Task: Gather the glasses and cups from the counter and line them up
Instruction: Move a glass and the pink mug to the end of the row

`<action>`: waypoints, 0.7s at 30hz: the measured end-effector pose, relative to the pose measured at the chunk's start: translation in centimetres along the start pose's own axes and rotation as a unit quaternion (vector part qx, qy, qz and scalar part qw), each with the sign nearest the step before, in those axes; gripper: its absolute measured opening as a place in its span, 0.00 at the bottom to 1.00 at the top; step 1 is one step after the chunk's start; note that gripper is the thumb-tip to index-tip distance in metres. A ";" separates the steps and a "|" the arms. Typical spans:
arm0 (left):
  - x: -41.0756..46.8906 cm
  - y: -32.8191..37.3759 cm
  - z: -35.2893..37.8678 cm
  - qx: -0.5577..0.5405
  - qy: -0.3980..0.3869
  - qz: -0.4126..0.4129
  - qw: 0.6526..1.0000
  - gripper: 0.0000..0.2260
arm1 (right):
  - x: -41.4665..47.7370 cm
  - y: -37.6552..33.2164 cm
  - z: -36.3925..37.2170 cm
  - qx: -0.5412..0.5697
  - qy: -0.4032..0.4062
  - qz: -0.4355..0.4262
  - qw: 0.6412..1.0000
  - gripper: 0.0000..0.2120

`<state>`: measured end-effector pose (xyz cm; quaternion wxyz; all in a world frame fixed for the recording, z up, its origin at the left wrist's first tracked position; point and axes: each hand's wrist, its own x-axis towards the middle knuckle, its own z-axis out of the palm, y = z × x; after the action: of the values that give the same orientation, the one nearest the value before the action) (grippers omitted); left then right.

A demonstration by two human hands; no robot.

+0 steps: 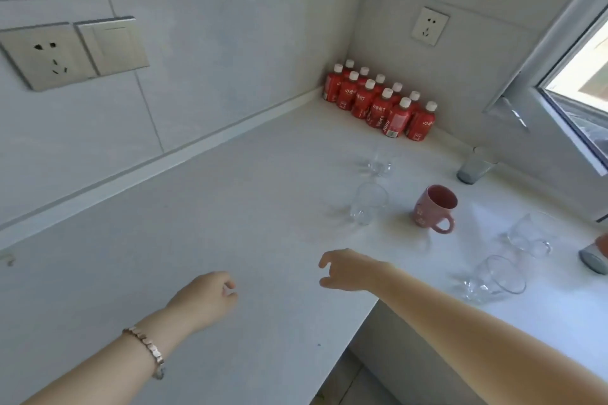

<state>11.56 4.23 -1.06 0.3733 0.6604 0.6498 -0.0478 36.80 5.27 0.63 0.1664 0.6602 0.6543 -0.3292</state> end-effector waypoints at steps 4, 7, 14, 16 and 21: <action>3.9 9.3 2.0 0.006 0.017 0.014 1.000 0.16 | 0.0 9.4 -4.0 0.027 0.017 0.030 0.999 0.21; 7.2 16.5 2.8 0.013 0.049 0.052 0.997 0.24 | -0.1 15.1 -6.2 0.056 0.026 0.048 0.997 0.21; 16.0 28.1 4.2 0.004 0.019 0.087 0.996 0.51 | 0.6 22.9 -7.9 0.077 0.069 0.057 0.993 0.20; 17.6 28.9 4.9 -0.006 0.008 0.076 0.997 0.48 | 0.6 24.0 -8.2 0.107 0.077 0.047 0.990 0.20; 17.5 28.5 5.8 -0.020 0.084 0.074 0.993 0.38 | 0.8 25.3 -9.7 0.119 0.156 0.009 0.981 0.14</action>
<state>42.15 18.92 -2.58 0.3331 0.7010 0.6287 0.0486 63.51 9.92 1.82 -0.0146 0.7241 0.6227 -0.2963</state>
